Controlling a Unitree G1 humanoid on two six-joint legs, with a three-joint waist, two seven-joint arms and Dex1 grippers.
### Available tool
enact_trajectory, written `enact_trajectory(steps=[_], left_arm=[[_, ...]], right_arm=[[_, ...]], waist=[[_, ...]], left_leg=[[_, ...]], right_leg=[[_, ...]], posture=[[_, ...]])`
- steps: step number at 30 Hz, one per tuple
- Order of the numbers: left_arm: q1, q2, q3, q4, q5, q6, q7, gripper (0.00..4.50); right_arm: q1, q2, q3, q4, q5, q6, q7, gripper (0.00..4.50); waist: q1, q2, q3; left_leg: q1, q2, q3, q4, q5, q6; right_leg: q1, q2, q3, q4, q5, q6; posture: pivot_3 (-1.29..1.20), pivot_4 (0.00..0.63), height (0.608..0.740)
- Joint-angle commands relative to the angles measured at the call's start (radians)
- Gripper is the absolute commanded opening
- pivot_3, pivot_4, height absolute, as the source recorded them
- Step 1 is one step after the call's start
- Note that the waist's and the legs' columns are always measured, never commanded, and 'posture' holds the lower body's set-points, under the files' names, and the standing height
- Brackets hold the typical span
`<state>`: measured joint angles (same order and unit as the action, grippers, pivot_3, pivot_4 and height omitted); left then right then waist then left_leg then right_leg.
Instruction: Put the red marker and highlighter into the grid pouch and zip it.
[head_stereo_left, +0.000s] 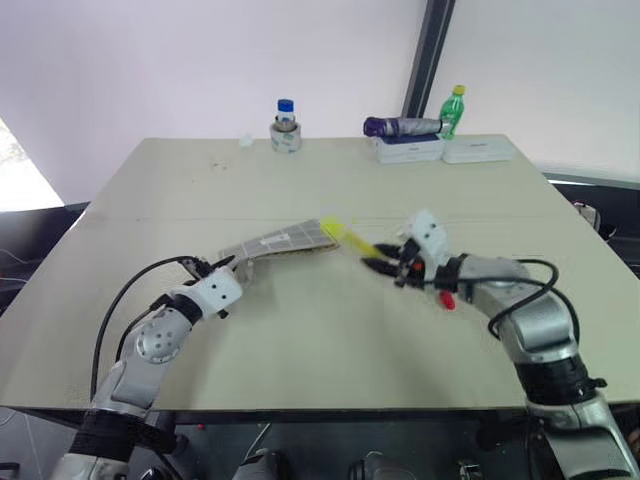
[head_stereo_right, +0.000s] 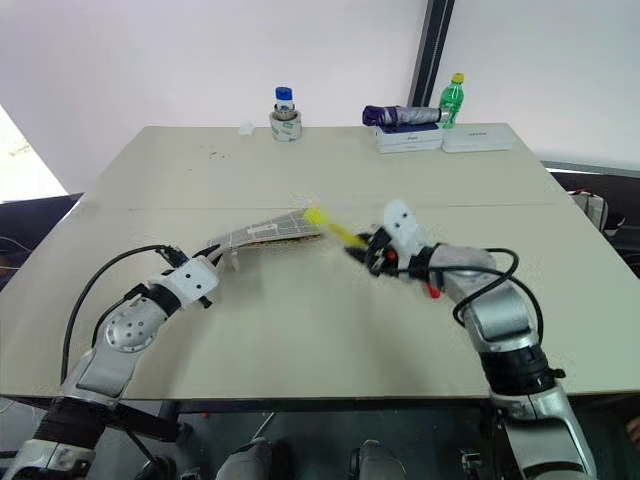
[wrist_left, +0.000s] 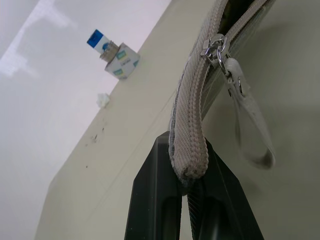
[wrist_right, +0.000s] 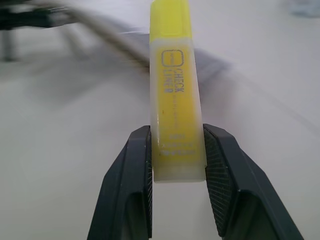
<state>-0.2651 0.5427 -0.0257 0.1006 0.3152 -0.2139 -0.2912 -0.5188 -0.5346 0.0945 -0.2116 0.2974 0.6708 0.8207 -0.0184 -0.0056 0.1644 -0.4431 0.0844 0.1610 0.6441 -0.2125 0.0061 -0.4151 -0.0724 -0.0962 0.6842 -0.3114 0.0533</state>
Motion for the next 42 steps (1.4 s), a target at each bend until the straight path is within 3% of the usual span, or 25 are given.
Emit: enact_trajectory(steps=[1, 18, 26, 30, 38, 42], left_arm=[[-0.017, 0.005, 0.008, -0.013, -0.024, -0.022, -0.003, 0.0], [0.004, -0.016, -0.013, -0.064, -0.02, -0.022, -0.026, 0.0], [0.006, 0.023, -0.061, -0.064, 0.025, -0.095, -0.05, 0.0], [-0.02, 0.053, -0.105, -0.044, 0.037, -0.159, -0.091, 0.0], [-0.064, 0.054, -0.12, 0.003, -0.009, -0.217, -0.14, 0.0], [-0.071, 0.053, -0.116, 0.017, -0.035, -0.229, -0.168, 0.0]], right_arm=[[-0.005, 0.014, 0.024, -0.072, 0.015, 0.008, -0.01, 0.86], [-0.018, 0.057, 0.092, 0.06, -0.061, -0.049, -0.071, 0.86], [-0.05, 0.038, 0.133, 0.081, -0.111, -0.072, -0.047, 0.86], [-0.094, -0.037, 0.25, 0.096, -0.259, -0.179, -0.012, 0.86], [-0.18, -0.066, 0.384, 0.13, -0.49, -0.38, -0.014, 0.86], [-0.193, -0.046, 0.378, 0.182, -0.544, -0.466, -0.047, 0.86]], waist=[[0.002, 0.0, 0.0], [0.005, 0.0, 0.0], [0.004, 0.0, 0.0], [0.005, 0.0, 0.0], [0.002, 0.0, 0.0], [0.005, 0.0, 0.0]], left_leg=[[0.0, 0.0, 0.0, 0.0, 0.0, 0.0], [0.0, -0.001, 0.0, 0.001, 0.0, 0.0], [0.0, -0.001, 0.0, 0.001, 0.0, 0.0], [0.0, -0.001, 0.0, 0.001, 0.0, 0.001], [0.0, 0.0, 0.001, 0.001, 0.0, 0.0], [0.0, -0.001, 0.002, 0.001, 0.0, 0.0]], right_leg=[[0.0, 0.0, 0.0, 0.0, 0.0, 0.0], [0.001, 0.0, 0.0, 0.0, 0.0, 0.0], [0.0, 0.0, 0.0, 0.0, 0.0, 0.0], [0.0, -0.001, 0.0, 0.0, 0.0, 0.0], [-0.001, 0.0, 0.0, 0.0, 0.0, 0.0], [-0.001, 0.001, -0.001, 0.0, 0.0, 0.0]], posture=[[0.0, 0.15, 0.738], [0.0, 0.15, 0.738], [0.0, 0.15, 0.738], [0.0, 0.15, 0.738], [0.0, 0.15, 0.738], [0.0, 0.15, 0.738]])
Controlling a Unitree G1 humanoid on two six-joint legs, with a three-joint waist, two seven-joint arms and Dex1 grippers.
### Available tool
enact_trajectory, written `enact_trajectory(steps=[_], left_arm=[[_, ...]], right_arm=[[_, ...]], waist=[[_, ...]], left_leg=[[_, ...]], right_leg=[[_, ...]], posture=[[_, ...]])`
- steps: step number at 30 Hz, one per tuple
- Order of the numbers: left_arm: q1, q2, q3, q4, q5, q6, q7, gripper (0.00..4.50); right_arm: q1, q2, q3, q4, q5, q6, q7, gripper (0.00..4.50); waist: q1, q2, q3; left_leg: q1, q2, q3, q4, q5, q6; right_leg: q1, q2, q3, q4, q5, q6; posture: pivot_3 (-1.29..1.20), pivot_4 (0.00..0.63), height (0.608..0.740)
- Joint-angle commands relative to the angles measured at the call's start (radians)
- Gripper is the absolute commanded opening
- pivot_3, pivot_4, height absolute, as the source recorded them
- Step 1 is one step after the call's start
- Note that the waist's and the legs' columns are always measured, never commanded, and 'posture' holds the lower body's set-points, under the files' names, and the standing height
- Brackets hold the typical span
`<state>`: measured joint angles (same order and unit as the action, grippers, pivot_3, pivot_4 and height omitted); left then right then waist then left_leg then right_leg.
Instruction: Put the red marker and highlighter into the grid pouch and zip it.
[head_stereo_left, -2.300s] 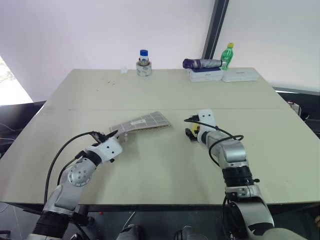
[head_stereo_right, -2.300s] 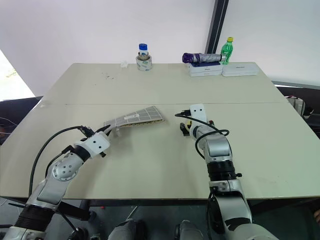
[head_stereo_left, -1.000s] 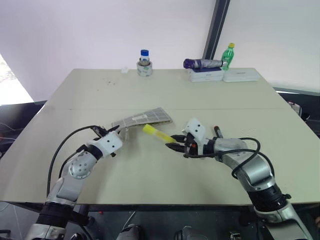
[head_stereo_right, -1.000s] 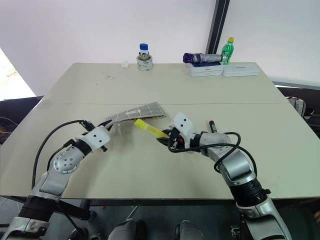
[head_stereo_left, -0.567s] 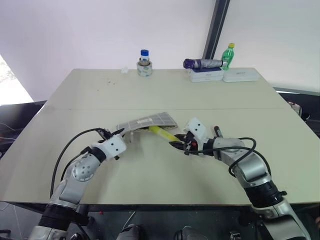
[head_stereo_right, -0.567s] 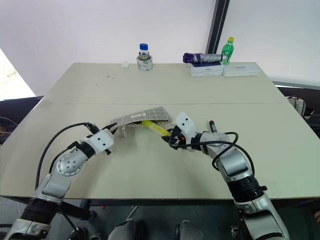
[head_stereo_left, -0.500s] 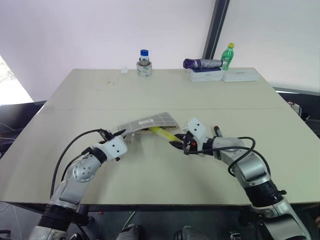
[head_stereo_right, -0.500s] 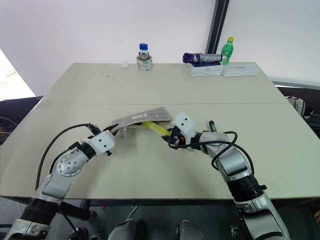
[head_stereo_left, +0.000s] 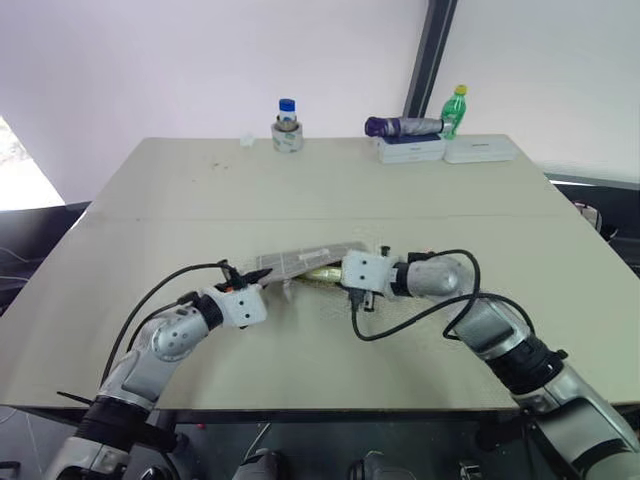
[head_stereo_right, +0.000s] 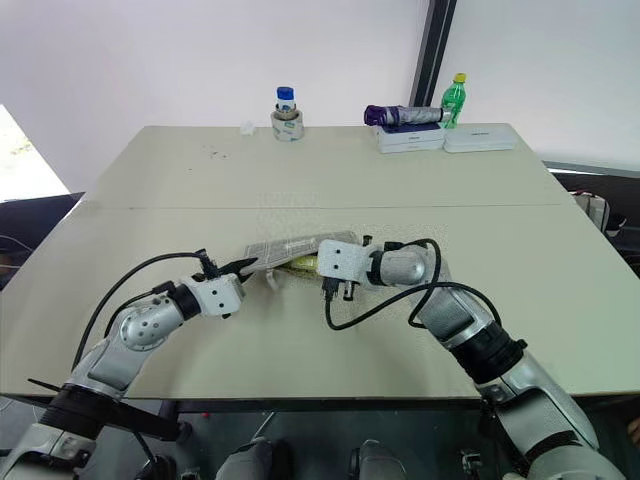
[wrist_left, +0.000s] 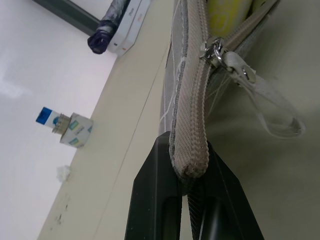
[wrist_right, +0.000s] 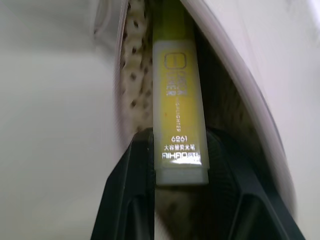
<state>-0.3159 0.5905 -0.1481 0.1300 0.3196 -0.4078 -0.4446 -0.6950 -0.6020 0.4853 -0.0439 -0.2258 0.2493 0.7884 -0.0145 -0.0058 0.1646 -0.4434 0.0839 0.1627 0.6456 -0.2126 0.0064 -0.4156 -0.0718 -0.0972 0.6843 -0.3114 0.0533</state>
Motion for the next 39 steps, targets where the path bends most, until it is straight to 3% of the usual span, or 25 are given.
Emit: enact_trajectory(steps=[1, 2, 9, 16, 20, 23, 27, 30, 35, 39], left_arm=[[-0.021, 0.005, 0.012, -0.009, -0.046, -0.033, -0.018, 0.0], [-0.02, 0.005, 0.016, -0.007, -0.054, -0.029, -0.023, 0.0], [-0.016, -0.004, 0.045, 0.004, -0.073, -0.003, -0.004, 0.0], [-0.01, -0.01, 0.06, 0.013, -0.075, 0.031, 0.02, 0.0], [-0.009, -0.008, 0.07, 0.018, -0.077, 0.038, 0.036, 0.0], [-0.004, -0.009, 0.073, 0.017, -0.075, 0.035, 0.038, 0.0], [0.002, -0.013, 0.067, 0.015, -0.069, 0.03, 0.046, 0.0], [0.002, -0.013, 0.062, 0.021, -0.069, 0.022, 0.048, 0.0], [-0.016, -0.022, 0.047, 0.046, -0.068, 0.005, 0.039, 0.0], [-0.03, -0.028, 0.044, 0.06, -0.067, -0.004, 0.036, 0.0]], right_arm=[[-0.019, 0.02, -0.02, 0.033, -0.029, -0.068, -0.018, 0.86], [-0.016, 0.025, -0.037, 0.042, -0.007, -0.069, -0.005, 0.86], [0.009, 0.04, -0.122, 0.004, 0.078, -0.002, 0.039, 4.43], [0.062, 0.013, -0.245, -0.166, 0.298, 0.184, 0.17, 4.43], [0.118, -0.026, -0.406, -0.28, 0.524, 0.392, 0.23, 4.43], [0.135, -0.046, -0.513, -0.234, 0.54, 0.451, 0.147, 4.43], [0.198, -0.078, -0.579, -0.103, 0.354, 0.447, -0.137, 4.43], [0.251, -0.023, -0.636, -0.158, 0.366, 0.569, -0.249, 4.43], [0.31, 0.081, -0.718, -0.24, 0.42, 0.762, -0.357, 4.43], [0.364, 0.102, -0.709, -0.255, 0.408, 0.79, -0.405, 4.43]], waist=[[0.001, 0.0, 0.0], [0.001, 0.0, 0.0], [0.001, 0.0, 0.0], [0.002, 0.0, 0.0], [0.004, 0.0, 0.0], [0.002, 0.0, 0.0], [0.006, -0.001, 0.0], [0.004, -0.001, 0.0], [-0.003, 0.0, 0.0], [0.004, -0.001, 0.0]], left_leg=[[0.0, 0.0, 0.0, 0.0, 0.0, 0.0], [0.0, 0.0, 0.0, 0.0, 0.0, 0.0], [0.0, 0.0, 0.0, 0.0, 0.001, -0.001], [0.0, 0.0, 0.0, 0.001, 0.0, 0.0], [0.0, 0.0, -0.001, 0.001, -0.001, 0.001], [0.001, 0.0, -0.001, 0.002, -0.001, 0.001], [0.001, -0.001, -0.002, 0.002, -0.001, 0.001], [0.0, -0.002, 0.0, 0.001, -0.001, 0.002], [0.001, 0.0, -0.001, 0.0, 0.0, 0.0], [0.001, -0.001, -0.001, 0.0, 0.0, 0.0]], right_leg=[[0.0, 0.0, 0.0, 0.0, 0.0, 0.0], [0.0, 0.0, 0.0, 0.0, 0.0, 0.0], [0.001, 0.0, 0.0, 0.0, 0.0, 0.0], [0.001, 0.0, 0.0, 0.0, 0.0, 0.0], [0.002, 0.0, 0.001, 0.0, 0.0, 0.0], [0.003, -0.001, 0.001, 0.0, 0.0, 0.0], [0.003, -0.002, 0.001, 0.0, 0.0, 0.0], [0.002, -0.004, 0.001, 0.0, 0.0, 0.0], [0.001, -0.001, 0.001, 0.0, 0.0, 0.0], [0.002, 0.0, 0.001, 0.0, 0.0, 0.0]], posture=[[0.0, 0.15, 0.738], [0.0, 0.15, 0.738], [0.0, 0.15, 0.738], [0.0, 0.15, 0.738], [0.0, 0.15, 0.738], [0.0, 0.15, 0.738], [0.0, 0.15, 0.738], [0.0, 0.15, 0.738], [0.0, 0.15, 0.738], [0.0, 0.15, 0.738]])
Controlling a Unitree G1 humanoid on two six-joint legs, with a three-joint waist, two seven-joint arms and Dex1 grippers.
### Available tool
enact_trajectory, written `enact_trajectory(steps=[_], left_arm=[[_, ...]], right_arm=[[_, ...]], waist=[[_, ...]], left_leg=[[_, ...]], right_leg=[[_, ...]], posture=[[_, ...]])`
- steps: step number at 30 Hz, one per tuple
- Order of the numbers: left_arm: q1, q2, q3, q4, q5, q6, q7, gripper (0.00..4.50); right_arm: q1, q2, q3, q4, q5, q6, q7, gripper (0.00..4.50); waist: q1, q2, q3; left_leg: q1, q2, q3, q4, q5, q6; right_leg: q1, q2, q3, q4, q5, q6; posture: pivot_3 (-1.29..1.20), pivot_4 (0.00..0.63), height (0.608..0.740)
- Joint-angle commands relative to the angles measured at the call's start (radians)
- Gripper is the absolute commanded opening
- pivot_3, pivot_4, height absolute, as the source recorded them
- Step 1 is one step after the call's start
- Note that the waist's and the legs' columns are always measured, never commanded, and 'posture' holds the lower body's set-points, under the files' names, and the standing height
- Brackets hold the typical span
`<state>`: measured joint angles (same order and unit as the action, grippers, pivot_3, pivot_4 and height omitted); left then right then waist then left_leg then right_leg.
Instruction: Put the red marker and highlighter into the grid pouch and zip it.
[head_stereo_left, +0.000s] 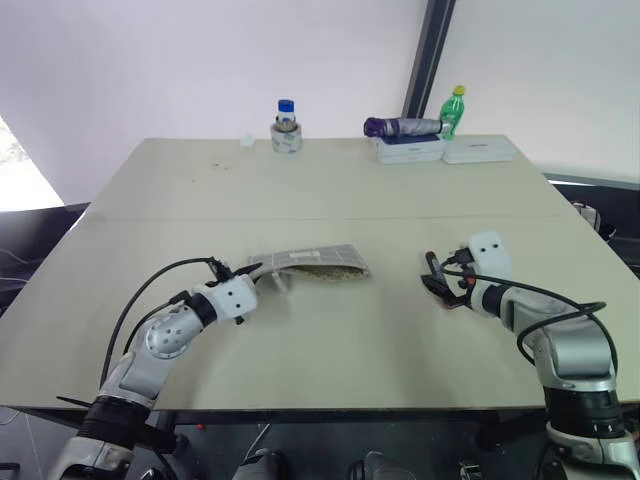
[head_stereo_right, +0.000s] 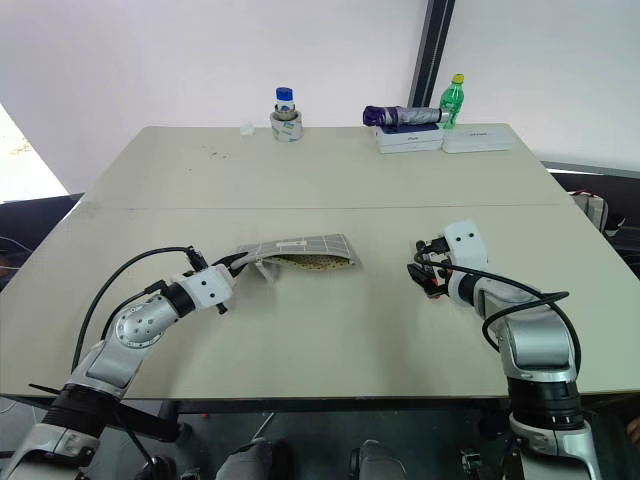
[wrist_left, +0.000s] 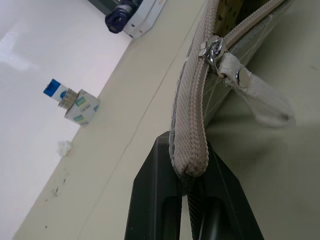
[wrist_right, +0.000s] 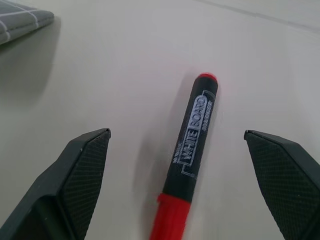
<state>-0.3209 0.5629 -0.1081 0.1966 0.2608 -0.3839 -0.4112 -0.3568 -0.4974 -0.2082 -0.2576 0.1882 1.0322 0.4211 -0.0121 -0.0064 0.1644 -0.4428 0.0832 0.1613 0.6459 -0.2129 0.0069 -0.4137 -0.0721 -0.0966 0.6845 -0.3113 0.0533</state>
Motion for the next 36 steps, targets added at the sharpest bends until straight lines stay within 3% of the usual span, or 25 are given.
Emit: enact_trajectory(steps=[1, 5, 6, 8, 13, 15, 19, 26, 30, 36], left_arm=[[-0.028, -0.001, 0.003, -0.005, -0.008, -0.029, 0.003, 0.0], [-0.032, -0.002, 0.003, -0.004, -0.011, -0.029, 0.002, 0.0], [-0.032, -0.002, 0.002, -0.004, -0.01, -0.029, 0.002, 0.0], [-0.033, -0.003, 0.002, -0.004, -0.009, -0.028, 0.001, 0.0], [-0.033, -0.004, 0.001, -0.004, -0.009, -0.027, 0.002, 0.0], [-0.031, -0.006, 0.0, -0.005, -0.009, -0.027, 0.002, 0.0], [-0.036, -0.01, -0.002, 0.0, -0.01, -0.027, 0.001, 0.0], [-0.068, -0.013, -0.006, 0.035, -0.012, -0.041, -0.007, 0.0], [-0.073, -0.012, -0.009, 0.039, -0.012, -0.044, -0.004, 0.0], [-0.058, -0.011, -0.011, 0.01, -0.012, -0.036, -0.003, 0.0]], right_arm=[[0.041, -0.009, -0.006, -0.038, -0.017, -0.002, -0.047, 4.43], [0.075, 0.004, -0.014, -0.034, 0.001, 0.018, -0.064, 4.43], [0.082, 0.004, -0.008, -0.031, 0.0, 0.006, -0.065, 4.2], [0.083, 0.008, -0.006, -0.017, -0.003, -0.01, -0.072, 3.57], [0.037, 0.012, -0.002, 0.008, 0.005, -0.028, -0.077, 0.98], [0.02, -0.003, 0.006, 0.012, 0.005, -0.048, -0.064, 0.3], [-0.022, -0.024, -0.003, 0.006, 0.04, -0.105, -0.004, 0.32], [0.025, -0.204, 0.133, -0.174, 0.152, -0.361, 0.397, 0.32], [0.055, -0.209, 0.208, -0.206, 0.152, -0.439, 0.442, 0.32], [0.026, -0.205, 0.335, -0.13, 0.012, -0.526, 0.393, 0.32]], waist=[[0.003, 0.0, 0.0], [-0.001, 0.0, 0.0], [-0.001, 0.0, 0.0], [-0.001, 0.0, 0.0], [-0.001, 0.0, 0.0], [-0.001, 0.0, 0.0], [-0.002, 0.0, 0.0], [0.001, 0.0, 0.0], [0.0, -0.001, 0.0], [0.001, -0.001, 0.0]], left_leg=[[0.0, -0.001, 0.0, 0.0, 0.0, 0.0], [0.0, -0.001, 0.0, 0.0, -0.001, 0.001], [0.0, -0.001, 0.0, 0.0, -0.001, 0.001], [0.0, -0.001, 0.0, 0.0, -0.001, 0.001], [0.0, -0.001, 0.0, 0.0, -0.001, 0.001], [0.0, -0.001, 0.0, 0.001, -0.001, 0.001], [0.0, -0.001, 0.0, 0.0, -0.001, 0.001], [0.0, -0.001, 0.0, 0.0, -0.001, 0.002], [0.0, 0.0, -0.001, 0.0, -0.001, 0.002], [0.0, -0.001, -0.001, 0.001, -0.001, 0.002]], right_leg=[[0.0, 0.0, 0.0, 0.0, 0.0, 0.0], [0.0, -0.002, 0.0, 0.0, 0.0, 0.0], [0.0, -0.002, 0.0, 0.0, 0.0, 0.0], [0.0, -0.001, 0.0, 0.0, 0.0, 0.0], [0.001, 0.0, 0.0, 0.0, 0.0, 0.0], [0.001, 0.0, 0.0, 0.0, 0.0, 0.0], [0.0, 0.0, 0.0, 0.0, 0.0, 0.0], [0.0, 0.0, 0.0, -0.001, 0.0, 0.0], [0.001, 0.0, 0.0, -0.002, 0.0, 0.001], [0.001, 0.0, 0.0, -0.002, 0.0, 0.0]], posture=[[0.0, 0.15, 0.738], [0.0, 0.15, 0.738], [0.0, 0.15, 0.738], [0.0, 0.15, 0.738], [0.0, 0.15, 0.738], [0.0, 0.15, 0.738], [0.0, 0.15, 0.738], [0.0, 0.15, 0.738], [0.0, 0.15, 0.738], [0.0, 0.15, 0.738]])
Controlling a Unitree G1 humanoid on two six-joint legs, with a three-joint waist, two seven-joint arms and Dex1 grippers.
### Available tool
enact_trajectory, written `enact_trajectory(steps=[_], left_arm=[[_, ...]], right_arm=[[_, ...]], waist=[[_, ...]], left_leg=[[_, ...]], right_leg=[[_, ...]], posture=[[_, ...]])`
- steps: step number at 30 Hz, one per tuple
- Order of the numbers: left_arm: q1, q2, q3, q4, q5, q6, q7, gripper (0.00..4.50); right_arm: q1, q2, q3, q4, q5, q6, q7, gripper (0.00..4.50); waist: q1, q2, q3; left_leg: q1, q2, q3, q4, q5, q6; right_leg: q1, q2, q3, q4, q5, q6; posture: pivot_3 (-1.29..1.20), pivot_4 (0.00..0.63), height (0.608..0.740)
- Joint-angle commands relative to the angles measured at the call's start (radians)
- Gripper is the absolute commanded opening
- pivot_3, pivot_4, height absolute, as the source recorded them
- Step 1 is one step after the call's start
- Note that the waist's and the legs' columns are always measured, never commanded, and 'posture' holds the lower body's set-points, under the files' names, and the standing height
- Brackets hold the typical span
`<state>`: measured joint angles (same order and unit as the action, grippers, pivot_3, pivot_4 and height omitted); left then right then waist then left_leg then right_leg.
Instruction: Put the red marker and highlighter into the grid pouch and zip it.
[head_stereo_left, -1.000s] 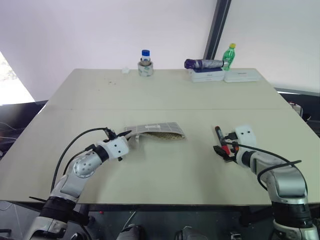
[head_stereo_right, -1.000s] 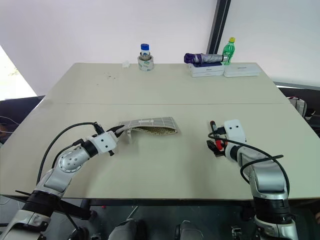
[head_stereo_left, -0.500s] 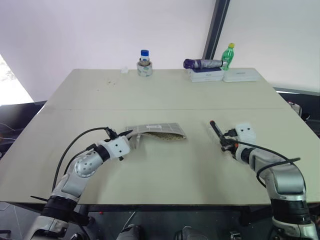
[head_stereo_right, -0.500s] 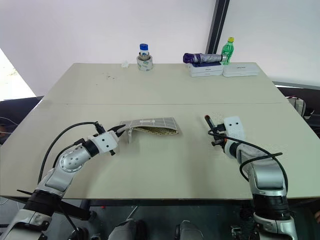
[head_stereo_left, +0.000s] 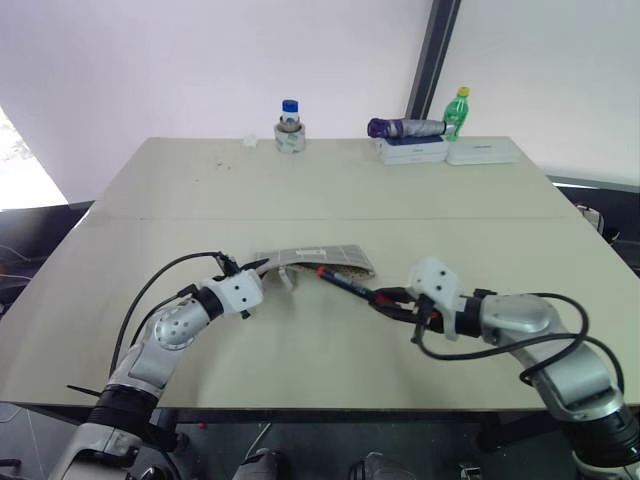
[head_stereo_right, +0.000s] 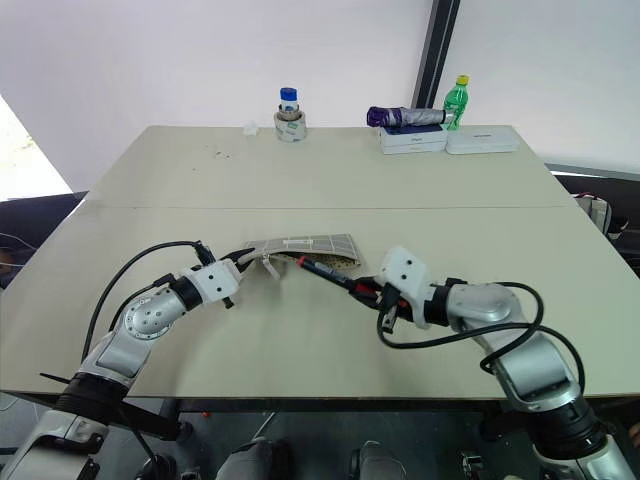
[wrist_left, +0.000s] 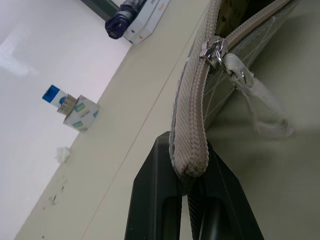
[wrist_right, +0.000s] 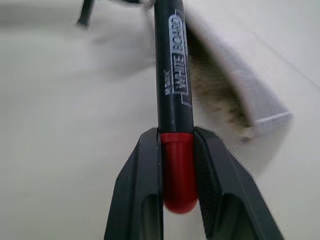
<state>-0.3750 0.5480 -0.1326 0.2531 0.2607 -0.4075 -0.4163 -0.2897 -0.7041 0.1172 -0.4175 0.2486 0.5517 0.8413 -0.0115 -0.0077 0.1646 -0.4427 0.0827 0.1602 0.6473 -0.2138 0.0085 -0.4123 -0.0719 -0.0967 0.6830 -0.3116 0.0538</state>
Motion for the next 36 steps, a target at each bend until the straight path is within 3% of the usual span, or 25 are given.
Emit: enact_trajectory(steps=[1, 9, 21, 26, 33, 36], left_arm=[[-0.002, 0.005, 0.014, -0.051, -0.013, -0.012, 0.001, 0.0], [0.015, 0.002, 0.009, -0.09, -0.037, -0.016, -0.033, 0.0], [0.033, -0.038, -0.03, -0.16, -0.094, 0.001, -0.129, 0.0], [0.04, -0.033, -0.018, -0.16, -0.096, 0.004, -0.14, 0.0], [0.044, -0.046, 0.005, -0.155, -0.114, 0.033, -0.127, 0.0], [0.042, -0.062, 0.01, -0.162, -0.134, 0.06, -0.124, 0.0]], right_arm=[[-0.048, -0.004, 0.017, 0.046, -0.062, -0.062, -0.023, 0.32], [-0.122, -0.003, 0.071, 0.172, -0.166, -0.148, -0.028, 0.32], [-0.282, 0.092, 0.241, 0.223, -0.378, -0.248, -0.065, 0.32], [-0.297, 0.086, 0.238, 0.275, -0.42, -0.326, -0.05, 0.32], [-0.266, 0.062, 0.161, 0.206, -0.307, -0.351, 0.043, 3.7], [-0.247, 0.04, 0.106, 0.139, -0.204, -0.339, 0.112, 3.7]], waist=[[0.0, 0.0, 0.0], [-0.001, 0.0, 0.0], [0.001, 0.0, 0.0], [-0.001, 0.0, 0.0], [0.0, 0.0, 0.0], [0.001, 0.0, 0.0]], left_leg=[[0.0, 0.0, 0.0, 0.0, 0.0, 0.0], [0.0, 0.0, 0.0, 0.0, 0.0, 0.0], [0.0, 0.0, 0.001, 0.001, 0.001, -0.001], [0.0, 0.0, 0.001, 0.001, 0.001, -0.001], [0.0, 0.0, 0.001, 0.001, 0.002, -0.003], [0.0, 0.0, 0.001, 0.001, 0.001, -0.001]], right_leg=[[0.0, 0.0, 0.0, 0.0, 0.0, 0.0], [0.0, 0.0, 0.0, 0.0, 0.0, 0.0], [0.0, 0.0, 0.0, 0.001, 0.0, 0.0], [0.0, 0.0, -0.001, 0.001, 0.0, 0.0], [0.0, 0.0, -0.001, 0.001, 0.0, 0.0], [0.0, 0.0, -0.001, 0.001, 0.0, 0.0]], posture=[[0.0, 0.15, 0.738], [0.0, 0.15, 0.738], [0.0, 0.15, 0.738], [0.0, 0.15, 0.738], [0.0, 0.15, 0.738], [0.0, 0.15, 0.738]])
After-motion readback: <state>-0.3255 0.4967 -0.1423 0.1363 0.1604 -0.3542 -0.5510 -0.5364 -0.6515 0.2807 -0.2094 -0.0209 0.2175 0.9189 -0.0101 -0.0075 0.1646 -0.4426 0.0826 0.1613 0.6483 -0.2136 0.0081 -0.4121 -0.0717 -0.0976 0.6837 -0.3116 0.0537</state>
